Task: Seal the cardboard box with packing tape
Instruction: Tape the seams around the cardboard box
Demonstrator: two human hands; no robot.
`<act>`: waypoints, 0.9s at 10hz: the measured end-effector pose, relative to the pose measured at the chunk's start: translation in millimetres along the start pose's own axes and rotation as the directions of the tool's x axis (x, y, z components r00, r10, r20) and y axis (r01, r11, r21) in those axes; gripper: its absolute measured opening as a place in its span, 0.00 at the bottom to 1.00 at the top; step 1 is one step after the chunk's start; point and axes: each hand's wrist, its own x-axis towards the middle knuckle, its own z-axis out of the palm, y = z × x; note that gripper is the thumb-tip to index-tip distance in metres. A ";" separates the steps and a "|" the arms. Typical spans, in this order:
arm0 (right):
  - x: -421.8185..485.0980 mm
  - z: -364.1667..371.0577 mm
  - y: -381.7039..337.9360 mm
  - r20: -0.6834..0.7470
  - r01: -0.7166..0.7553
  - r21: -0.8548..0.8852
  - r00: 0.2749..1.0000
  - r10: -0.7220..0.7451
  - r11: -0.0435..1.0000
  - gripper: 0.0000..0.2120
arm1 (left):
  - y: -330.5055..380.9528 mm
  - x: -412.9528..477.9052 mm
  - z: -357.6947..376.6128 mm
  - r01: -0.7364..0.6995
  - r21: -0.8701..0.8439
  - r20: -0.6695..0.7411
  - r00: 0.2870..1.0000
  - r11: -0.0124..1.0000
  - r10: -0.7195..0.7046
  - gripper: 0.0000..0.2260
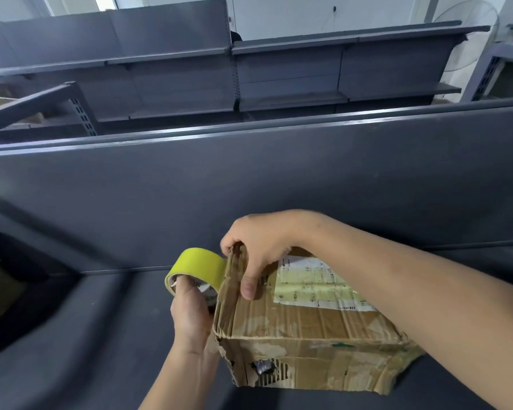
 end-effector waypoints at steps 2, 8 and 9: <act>-2.4 5.9 7.3 -0.117 -0.015 0.132 0.993 0.031 0.991 0.22 | 26.5 -32.4 1.6 -0.102 -0.183 -0.116 0.990 0.978 0.082 0.08; -19.4 13.7 0.6 -0.187 0.027 0.086 0.982 -0.011 0.996 0.28 | -1.2 -20.4 -13.6 -0.465 -0.011 -0.211 0.866 0.885 0.453 0.11; -19.2 10.6 -4.4 -0.096 0.017 0.070 0.995 -0.010 0.997 0.29 | -6.3 -23.2 -16.9 -0.448 0.012 -0.203 0.874 0.894 0.441 0.11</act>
